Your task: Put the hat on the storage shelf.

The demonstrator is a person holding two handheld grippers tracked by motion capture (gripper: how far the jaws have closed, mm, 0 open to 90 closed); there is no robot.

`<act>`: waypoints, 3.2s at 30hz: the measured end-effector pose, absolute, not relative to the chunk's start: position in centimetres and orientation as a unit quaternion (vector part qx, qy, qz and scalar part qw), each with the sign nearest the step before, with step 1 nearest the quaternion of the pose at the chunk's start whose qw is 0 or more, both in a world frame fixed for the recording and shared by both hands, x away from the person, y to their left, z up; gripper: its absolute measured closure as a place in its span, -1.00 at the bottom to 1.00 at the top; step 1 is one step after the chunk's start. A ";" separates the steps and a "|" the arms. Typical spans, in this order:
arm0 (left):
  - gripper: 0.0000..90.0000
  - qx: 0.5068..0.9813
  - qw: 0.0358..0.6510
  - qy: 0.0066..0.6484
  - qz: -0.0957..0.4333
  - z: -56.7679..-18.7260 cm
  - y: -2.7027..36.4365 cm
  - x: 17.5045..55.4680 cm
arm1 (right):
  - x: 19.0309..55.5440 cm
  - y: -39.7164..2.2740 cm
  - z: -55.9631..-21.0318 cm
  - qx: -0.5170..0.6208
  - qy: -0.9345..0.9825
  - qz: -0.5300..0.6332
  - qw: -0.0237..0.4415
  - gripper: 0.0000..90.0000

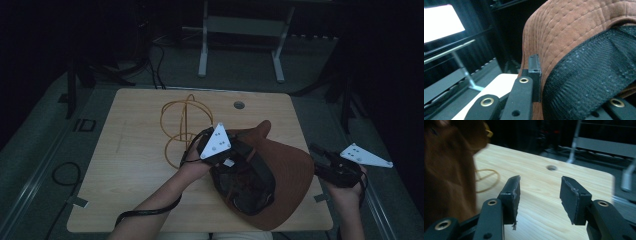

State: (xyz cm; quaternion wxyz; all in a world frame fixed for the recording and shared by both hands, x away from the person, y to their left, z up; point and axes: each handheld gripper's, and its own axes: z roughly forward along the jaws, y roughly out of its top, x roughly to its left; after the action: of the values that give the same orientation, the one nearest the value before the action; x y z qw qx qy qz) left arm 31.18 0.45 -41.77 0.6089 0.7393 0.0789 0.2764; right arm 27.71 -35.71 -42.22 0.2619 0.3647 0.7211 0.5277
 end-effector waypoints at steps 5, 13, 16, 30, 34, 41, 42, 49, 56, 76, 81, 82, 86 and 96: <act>0.92 0.739 0.629 0.026 0.239 -41.7 0.4 31.0 | 27.2 -33.8 -42.0 0.319 0.734 0.551 0.238 0.15; 0.92 0.717 0.666 -0.027 0.206 -41.5 0.0 30.5 | 26.2 -30.1 -42.1 0.245 0.759 0.564 0.215 0.10; 0.92 0.711 0.672 -0.045 0.202 -41.4 -0.5 30.1 | 25.9 -28.9 -41.9 0.223 0.760 0.575 0.206 0.08; 0.91 0.703 0.683 -0.020 0.197 -41.5 -2.6 30.0 | 26.6 -27.0 -41.8 0.200 0.752 0.598 0.194 -0.02; 0.91 0.704 0.677 -0.007 0.213 -41.6 -3.3 29.8 | 27.0 -27.1 -41.9 0.206 0.746 0.604 0.190 0.03; 0.90 0.709 0.670 0.001 0.220 -41.7 -4.2 29.8 | 27.8 -27.1 -42.2 0.212 0.745 0.610 0.167 0.44; 0.90 0.709 0.670 0.004 0.220 -41.7 -4.2 29.8 | 27.9 -27.1 -42.2 0.214 0.745 0.610 0.165 0.46; 0.85 0.714 0.668 0.003 0.209 -41.7 -3.9 30.2 | 27.9 -26.8 -42.2 0.217 0.750 0.603 0.160 0.92; 0.56 0.712 0.674 0.000 0.197 -41.0 -3.9 30.2 | 27.2 -27.1 -41.6 0.213 0.748 0.610 0.153 0.95; -0.34 0.739 0.631 0.078 0.223 -39.2 -0.8 29.7 | 26.9 -28.2 -40.4 0.217 0.728 0.629 0.168 0.96; -0.34 0.744 0.619 0.105 0.228 -39.7 1.0 30.0 | 26.9 -29.6 -39.8 0.228 0.711 0.641 0.178 0.96; -0.34 0.744 0.619 0.109 0.226 -39.8 1.3 30.0 | 26.9 -29.9 -39.7 0.232 0.707 0.644 0.180 0.96; -0.34 0.749 0.610 0.119 0.229 -40.5 2.5 29.6 | 27.2 -31.0 -39.1 0.244 0.695 0.650 0.188 0.95; -0.34 0.766 0.583 0.137 0.234 -43.7 5.8 28.0 | 29.0 -31.8 -37.6 0.262 0.687 0.646 0.204 0.95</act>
State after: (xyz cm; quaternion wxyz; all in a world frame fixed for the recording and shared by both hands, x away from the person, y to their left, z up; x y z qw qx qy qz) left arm 28.03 5.83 -43.65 0.5826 0.7663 0.1369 0.2339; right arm 29.00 -31.79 -37.62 0.2041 0.2621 0.6870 0.6463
